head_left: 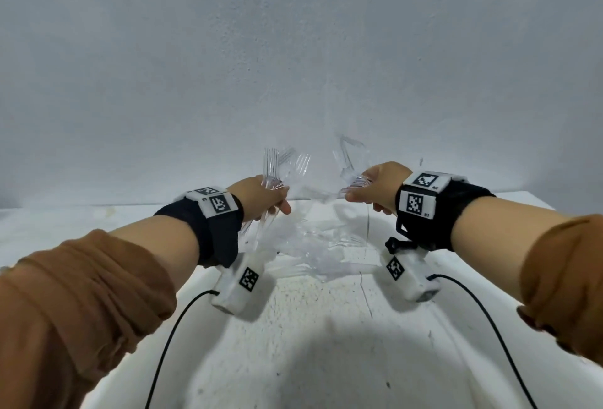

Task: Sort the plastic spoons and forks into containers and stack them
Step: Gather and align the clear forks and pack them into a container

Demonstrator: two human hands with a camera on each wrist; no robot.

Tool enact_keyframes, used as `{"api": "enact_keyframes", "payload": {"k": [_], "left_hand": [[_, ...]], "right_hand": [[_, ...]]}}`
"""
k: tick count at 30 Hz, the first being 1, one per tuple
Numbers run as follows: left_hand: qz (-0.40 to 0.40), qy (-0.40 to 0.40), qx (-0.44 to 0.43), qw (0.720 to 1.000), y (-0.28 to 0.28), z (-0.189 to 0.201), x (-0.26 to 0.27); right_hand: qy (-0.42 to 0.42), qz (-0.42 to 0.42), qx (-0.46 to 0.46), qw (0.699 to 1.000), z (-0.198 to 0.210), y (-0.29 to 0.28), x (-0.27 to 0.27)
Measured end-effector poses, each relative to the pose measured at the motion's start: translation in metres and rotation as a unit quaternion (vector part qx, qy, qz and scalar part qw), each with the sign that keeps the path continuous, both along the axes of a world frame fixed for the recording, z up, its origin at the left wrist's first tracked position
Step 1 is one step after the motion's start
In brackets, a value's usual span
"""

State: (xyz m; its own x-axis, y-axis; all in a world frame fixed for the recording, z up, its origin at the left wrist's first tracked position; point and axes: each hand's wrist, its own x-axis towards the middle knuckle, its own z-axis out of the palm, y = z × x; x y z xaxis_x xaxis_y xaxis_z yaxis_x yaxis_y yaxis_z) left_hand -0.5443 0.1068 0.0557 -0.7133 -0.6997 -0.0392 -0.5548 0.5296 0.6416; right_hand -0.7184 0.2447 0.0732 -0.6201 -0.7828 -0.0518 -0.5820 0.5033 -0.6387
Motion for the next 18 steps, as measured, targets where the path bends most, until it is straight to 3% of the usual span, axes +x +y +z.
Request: {"api": "enact_keyframes", "payload": {"k": [7,14,18], "left_hand": [[-0.013,0.031,0.094,0.995,0.026,-0.019,0.000],[-0.062,-0.111,-0.051,0.991,0.055,-0.027,-0.026],[-0.089,-0.156,-0.080,0.980,0.076,-0.032,-0.044]], "right_hand": [[-0.001,-0.042,0.059,0.997,-0.013,0.032,-0.001],[-0.063,-0.051,-0.004,0.997,-0.020,0.063,-0.011],[-0.096,-0.081,-0.066,0.990,-0.023,0.079,-0.016]]}}
